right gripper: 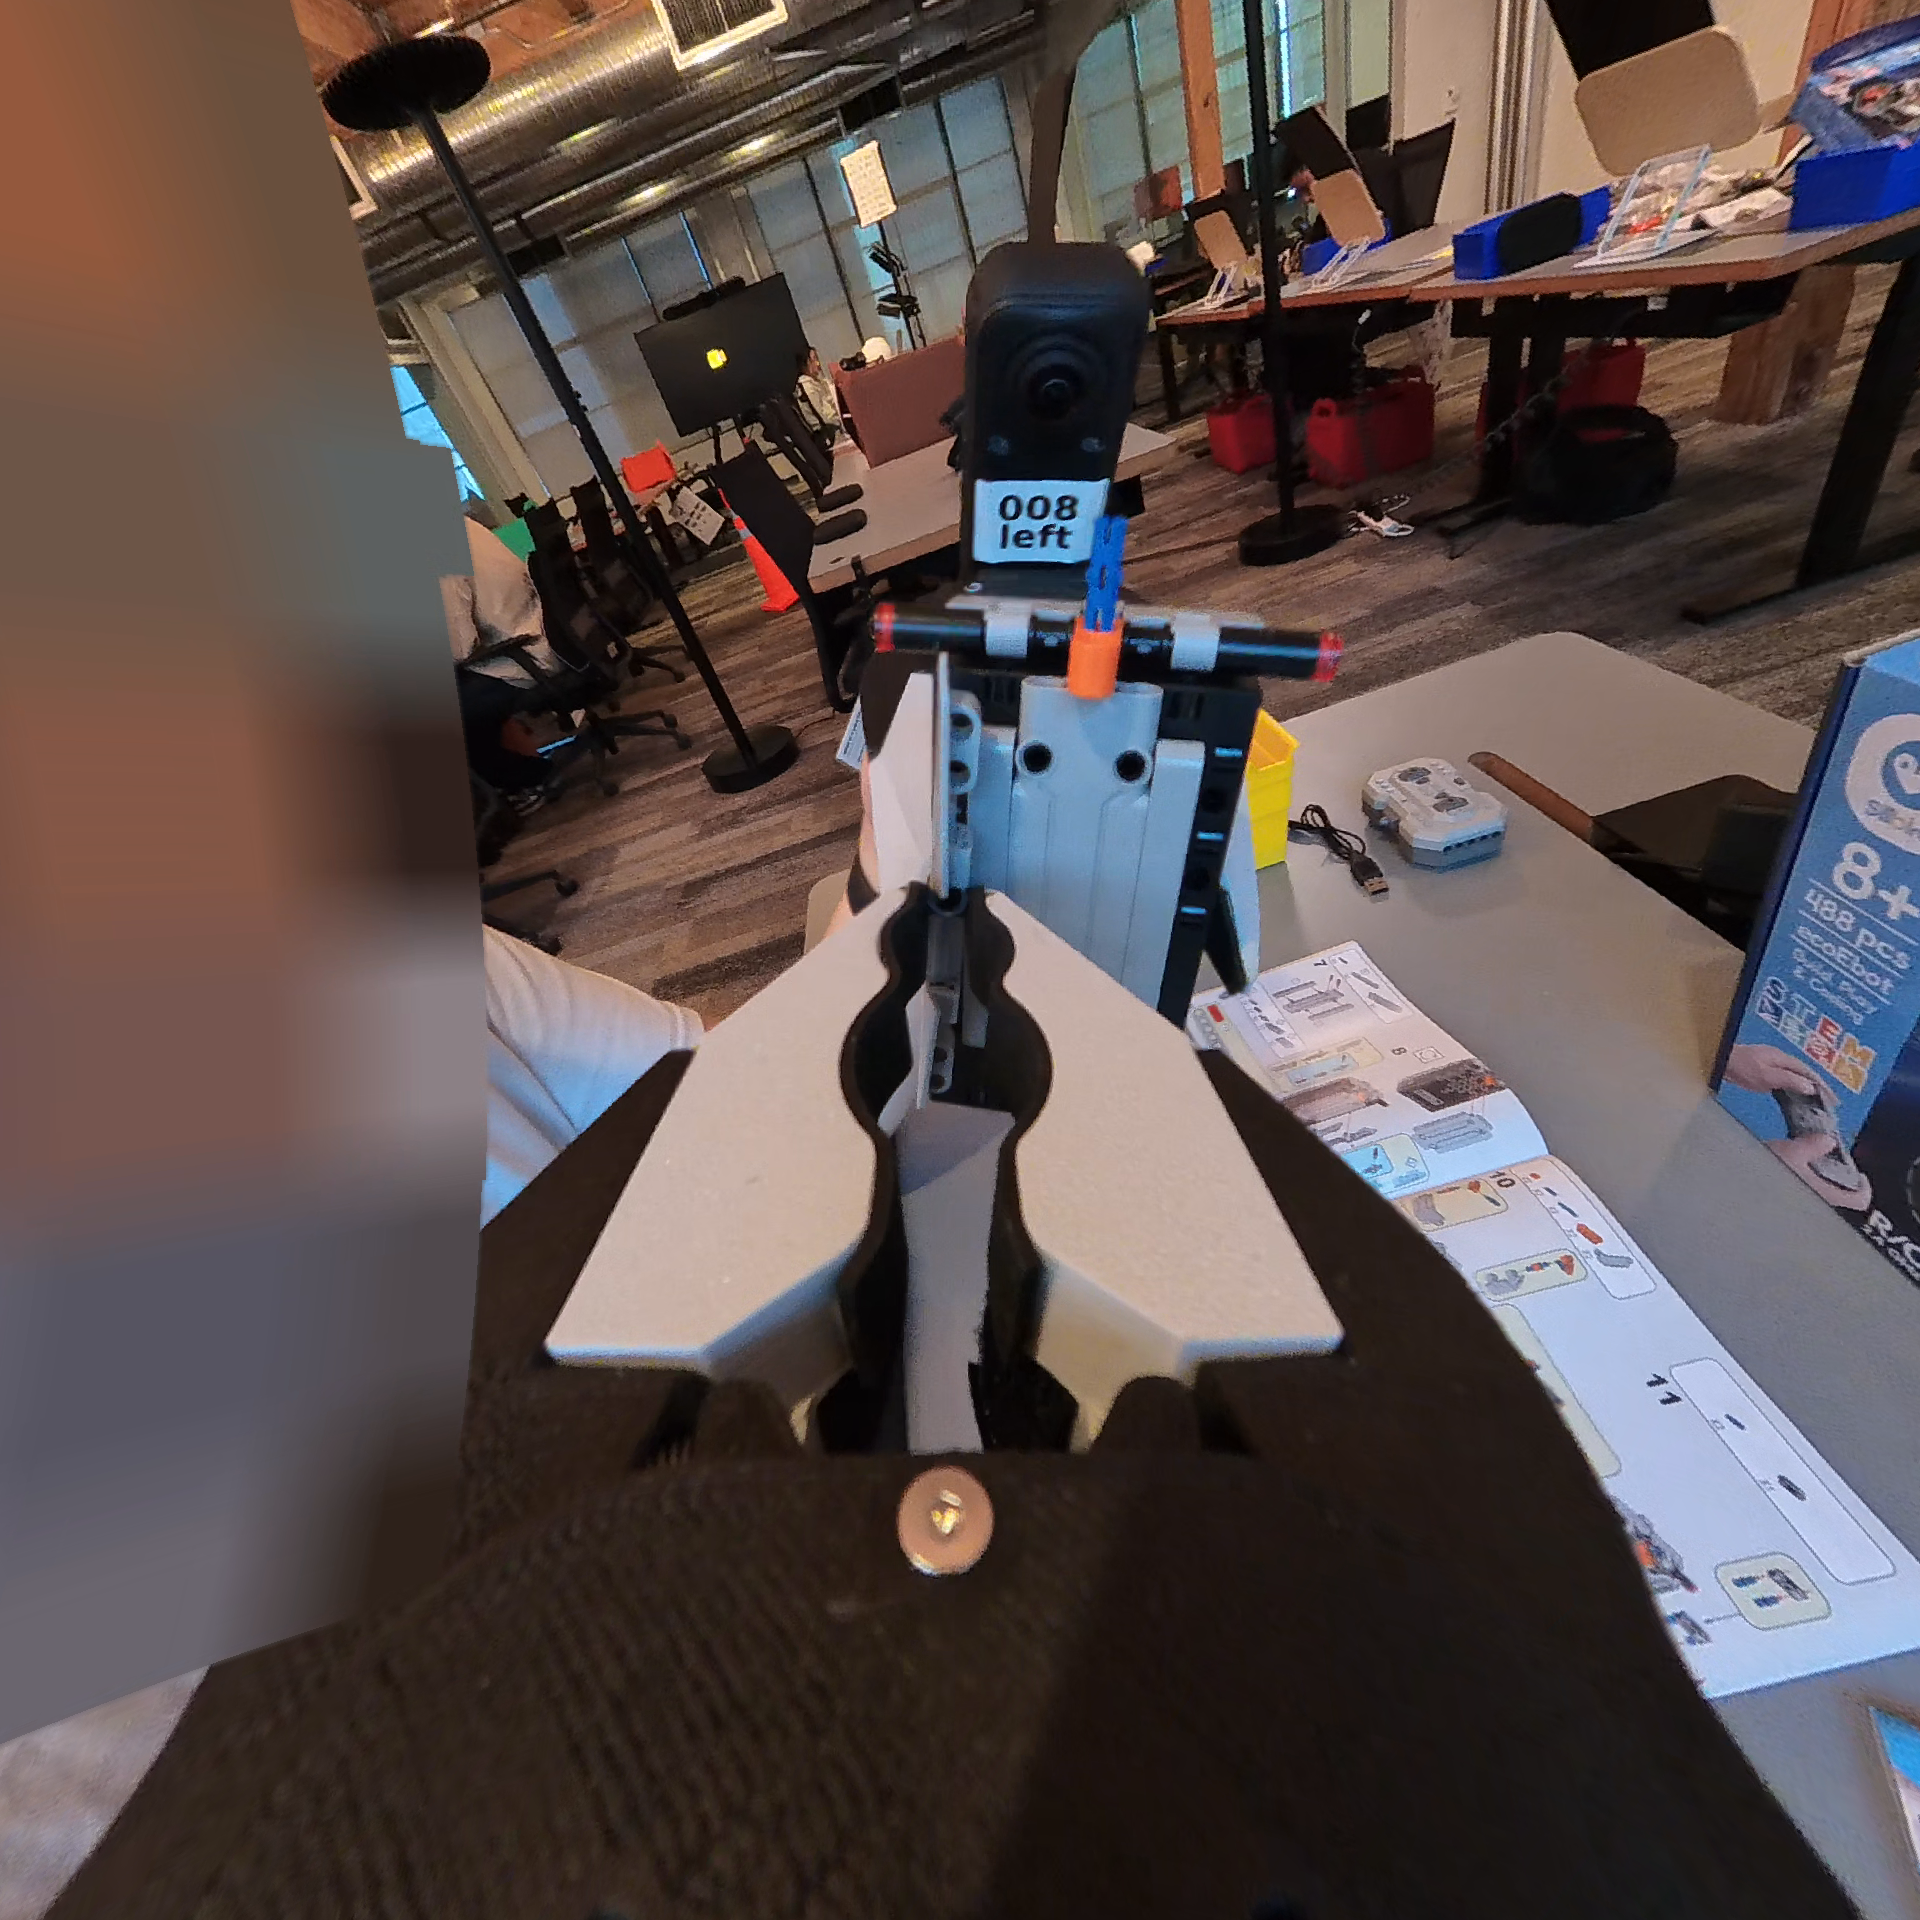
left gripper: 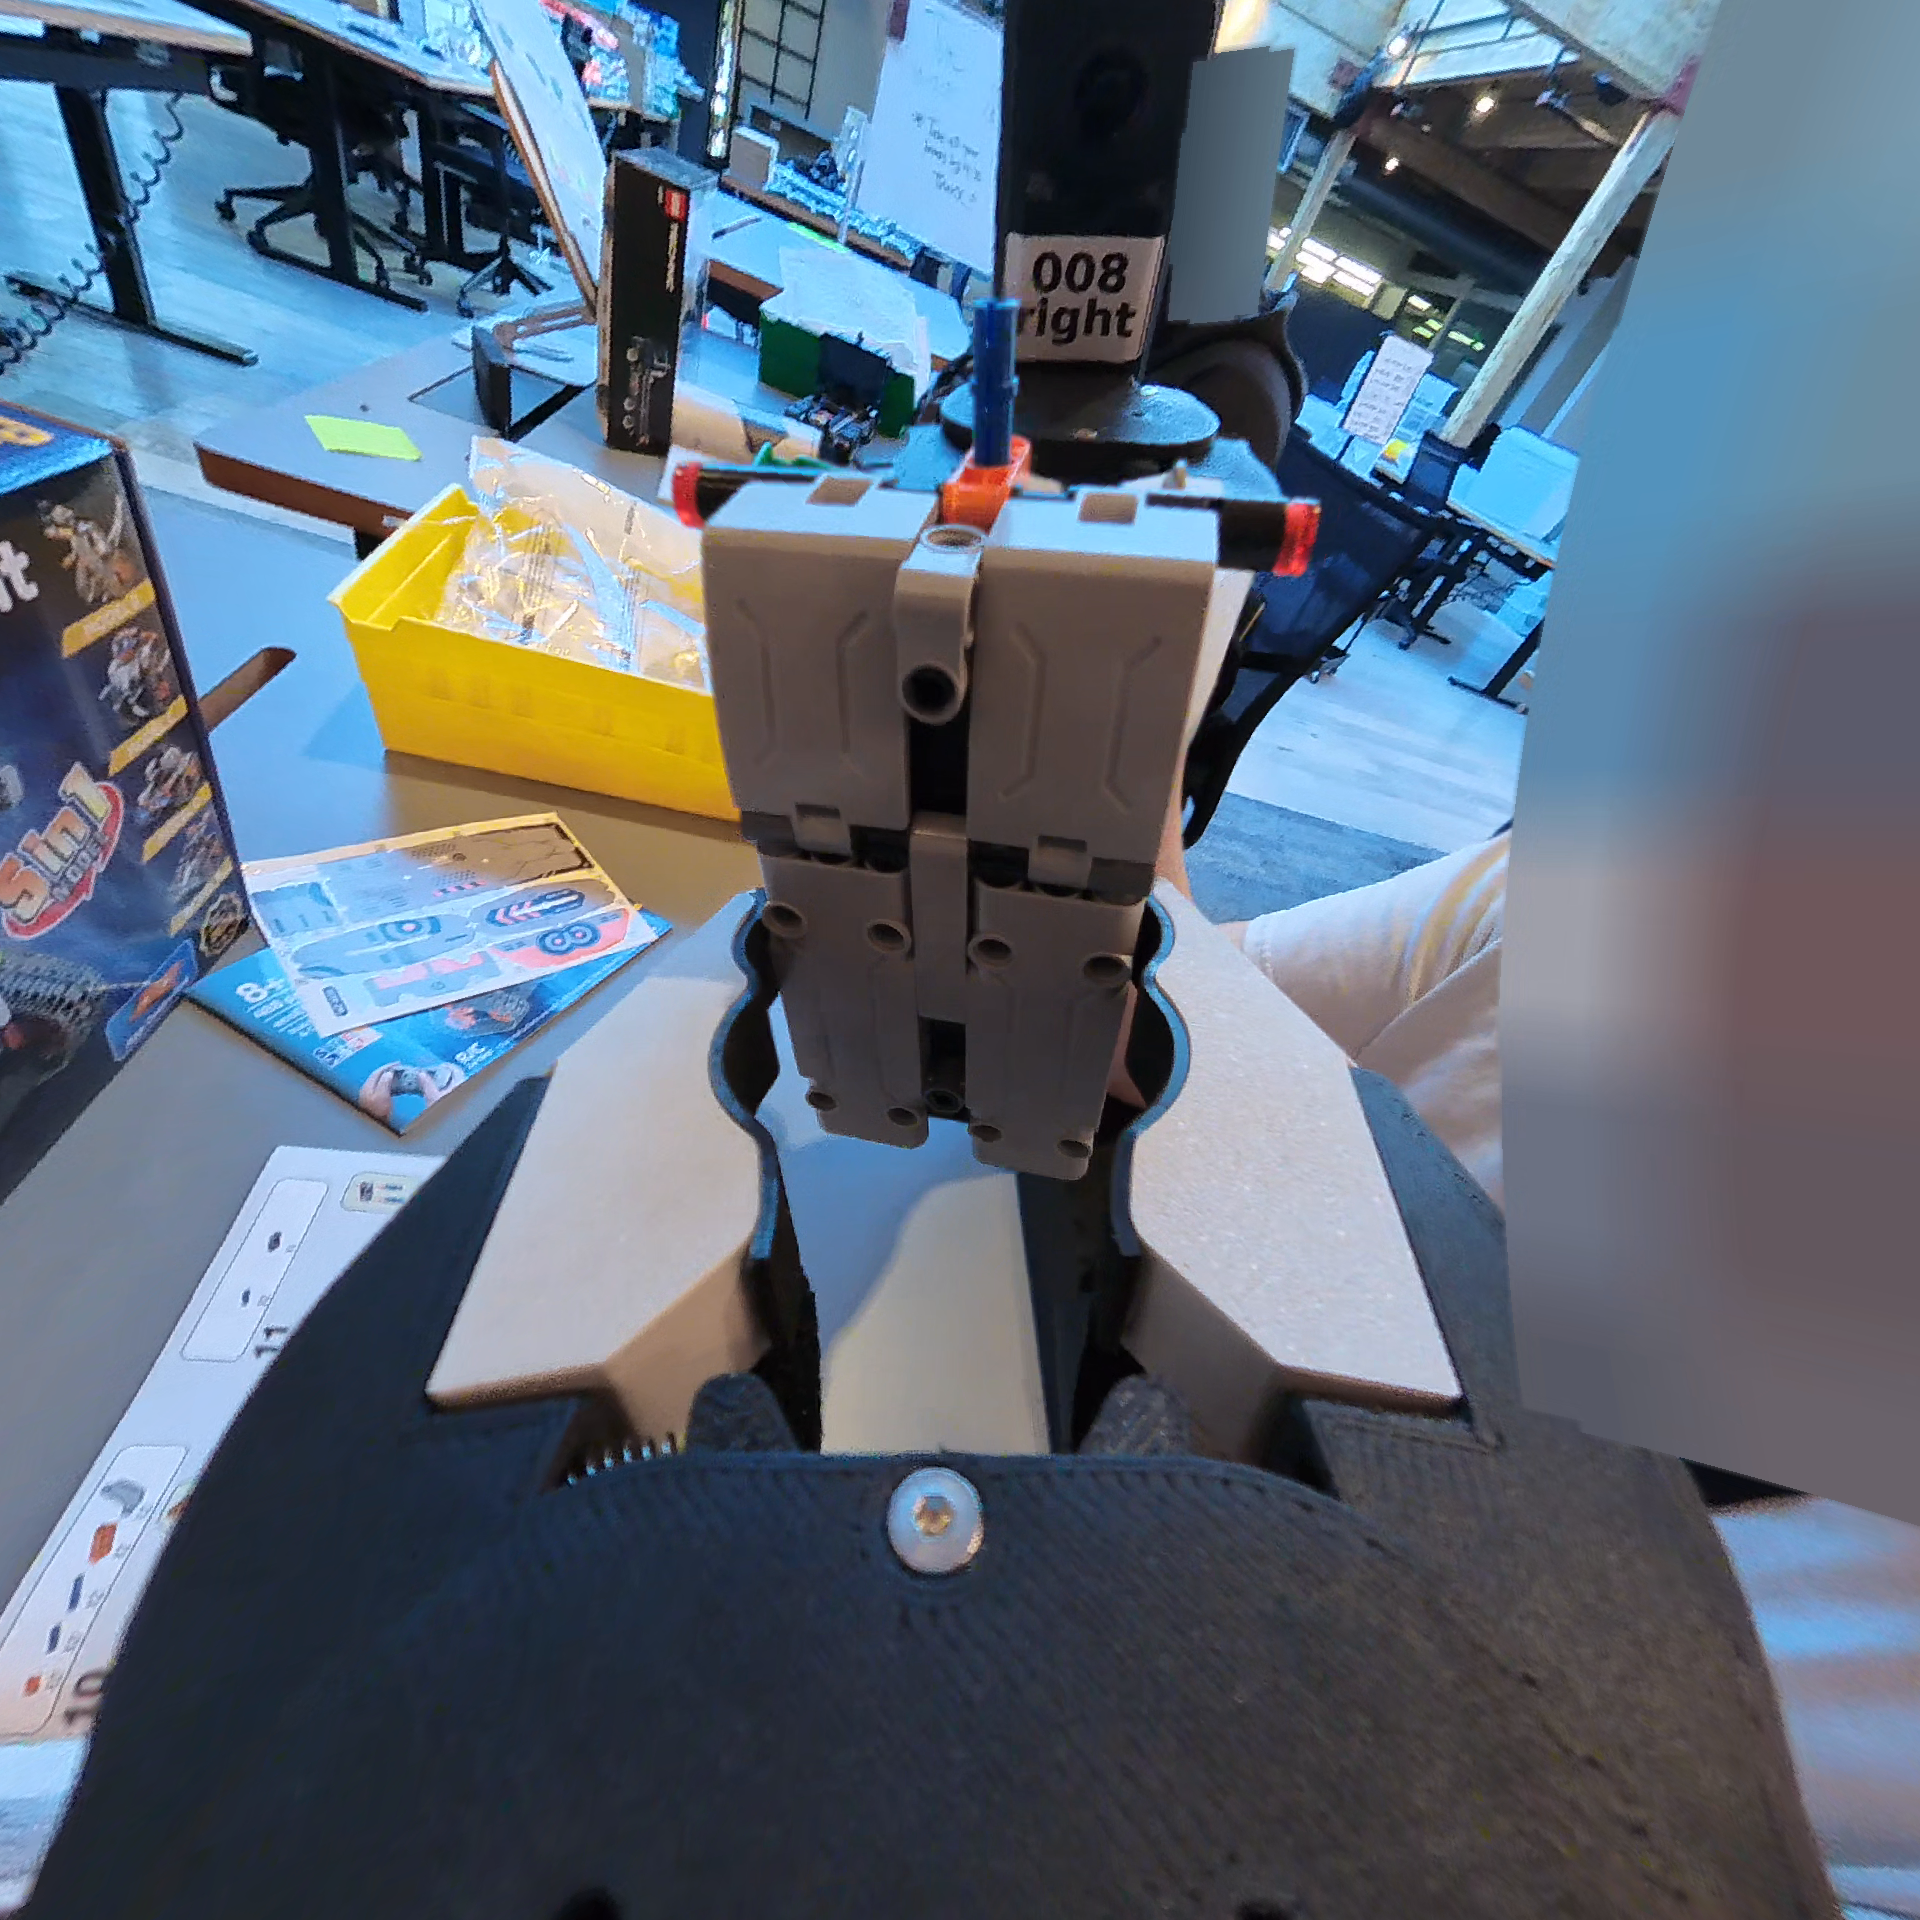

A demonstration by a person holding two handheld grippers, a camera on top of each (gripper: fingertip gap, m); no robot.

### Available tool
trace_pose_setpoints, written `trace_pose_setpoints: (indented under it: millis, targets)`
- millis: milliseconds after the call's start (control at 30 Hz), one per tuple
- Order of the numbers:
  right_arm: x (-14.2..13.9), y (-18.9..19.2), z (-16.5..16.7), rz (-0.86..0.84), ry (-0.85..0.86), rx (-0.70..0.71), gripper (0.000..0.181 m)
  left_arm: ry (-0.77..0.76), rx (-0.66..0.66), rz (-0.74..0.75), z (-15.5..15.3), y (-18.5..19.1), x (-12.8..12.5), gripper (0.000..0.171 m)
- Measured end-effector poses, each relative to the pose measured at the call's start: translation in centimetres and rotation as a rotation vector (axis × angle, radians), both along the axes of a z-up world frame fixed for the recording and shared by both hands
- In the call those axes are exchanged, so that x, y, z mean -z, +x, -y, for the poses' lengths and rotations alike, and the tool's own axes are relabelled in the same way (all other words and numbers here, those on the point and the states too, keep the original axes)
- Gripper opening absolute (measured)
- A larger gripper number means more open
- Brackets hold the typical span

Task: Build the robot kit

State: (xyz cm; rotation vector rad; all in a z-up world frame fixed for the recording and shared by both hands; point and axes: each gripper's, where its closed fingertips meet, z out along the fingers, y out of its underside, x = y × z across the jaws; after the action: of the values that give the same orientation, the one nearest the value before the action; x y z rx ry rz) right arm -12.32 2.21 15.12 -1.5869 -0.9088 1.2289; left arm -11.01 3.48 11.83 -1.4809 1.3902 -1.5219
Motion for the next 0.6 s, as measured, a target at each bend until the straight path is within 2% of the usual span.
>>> trace_pose_setpoints:
  millis: [600]
  targets:
    - [1.1,0.1,-0.8,0.041,-0.005,0.017,0.005,-0.013,-0.038,-0.084,-0.8,-0.3,1.1,0.066]
